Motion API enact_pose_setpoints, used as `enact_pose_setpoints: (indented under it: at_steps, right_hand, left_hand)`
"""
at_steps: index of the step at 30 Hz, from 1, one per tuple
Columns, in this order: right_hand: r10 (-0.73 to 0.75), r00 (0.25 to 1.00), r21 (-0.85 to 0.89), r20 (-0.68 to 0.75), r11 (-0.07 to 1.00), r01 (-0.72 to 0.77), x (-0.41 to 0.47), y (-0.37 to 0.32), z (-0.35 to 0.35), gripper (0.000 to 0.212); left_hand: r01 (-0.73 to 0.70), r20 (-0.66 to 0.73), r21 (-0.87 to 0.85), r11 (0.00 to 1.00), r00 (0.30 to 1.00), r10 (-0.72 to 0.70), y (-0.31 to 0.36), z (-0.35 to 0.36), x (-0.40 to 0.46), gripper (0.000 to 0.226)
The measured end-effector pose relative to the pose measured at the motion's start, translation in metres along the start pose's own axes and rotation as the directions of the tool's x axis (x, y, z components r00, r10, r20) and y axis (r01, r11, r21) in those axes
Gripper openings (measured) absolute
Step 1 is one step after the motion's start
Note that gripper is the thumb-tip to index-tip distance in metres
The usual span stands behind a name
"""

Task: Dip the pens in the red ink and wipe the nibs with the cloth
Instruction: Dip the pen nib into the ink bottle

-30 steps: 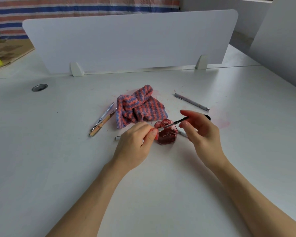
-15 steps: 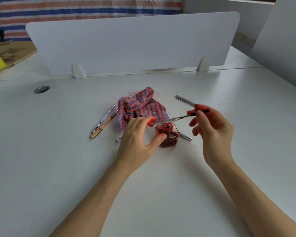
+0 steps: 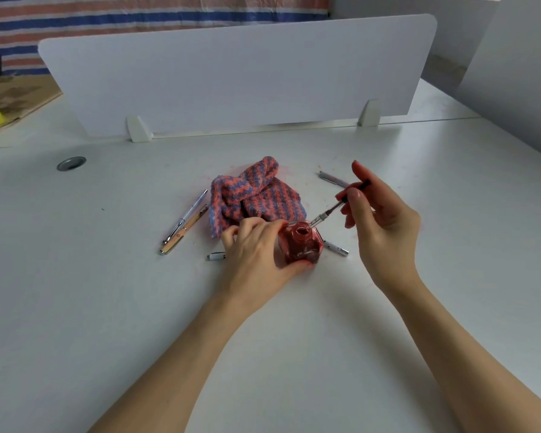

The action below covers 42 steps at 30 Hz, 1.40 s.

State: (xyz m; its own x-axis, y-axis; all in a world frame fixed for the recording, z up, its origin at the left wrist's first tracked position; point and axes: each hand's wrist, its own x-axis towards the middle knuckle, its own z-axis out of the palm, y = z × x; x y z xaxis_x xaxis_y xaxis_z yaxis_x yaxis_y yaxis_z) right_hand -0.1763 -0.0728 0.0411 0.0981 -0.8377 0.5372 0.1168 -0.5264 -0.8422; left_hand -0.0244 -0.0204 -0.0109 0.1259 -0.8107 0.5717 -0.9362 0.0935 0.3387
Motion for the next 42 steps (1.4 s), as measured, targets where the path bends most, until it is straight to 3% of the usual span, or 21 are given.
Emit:
enact_pose_setpoints:
  at_steps: [7,13,23,42]
  right_hand:
    - [-0.122,0.988,-0.156,0.096,0.978,0.136,-0.002,0.011,0.002,0.050]
    - [-0.212,0.948,-0.276,0.238,0.921,0.275,-0.005,0.020,0.004,0.036]
    - [-0.097,0.923,-0.320,0.373,0.920,0.226,-0.007,0.027,0.001,0.050]
    - [-0.032,0.931,-0.242,0.362,0.962,0.127,-0.006,0.021,0.001,0.044]
  left_hand:
    - [-0.017,0.006,0.004,1.000,1.000,0.017,0.003,-0.002,0.000,0.069]
    - [-0.038,0.001,0.027,0.999,0.999,0.038,0.004,-0.002,0.000,0.069]
    - [-0.040,-0.011,0.019,0.999,0.999,0.040,0.003,-0.001,0.000,0.070]
    - [-0.047,-0.018,0.028,0.998,0.999,0.048,0.004,-0.001,0.000,0.068]
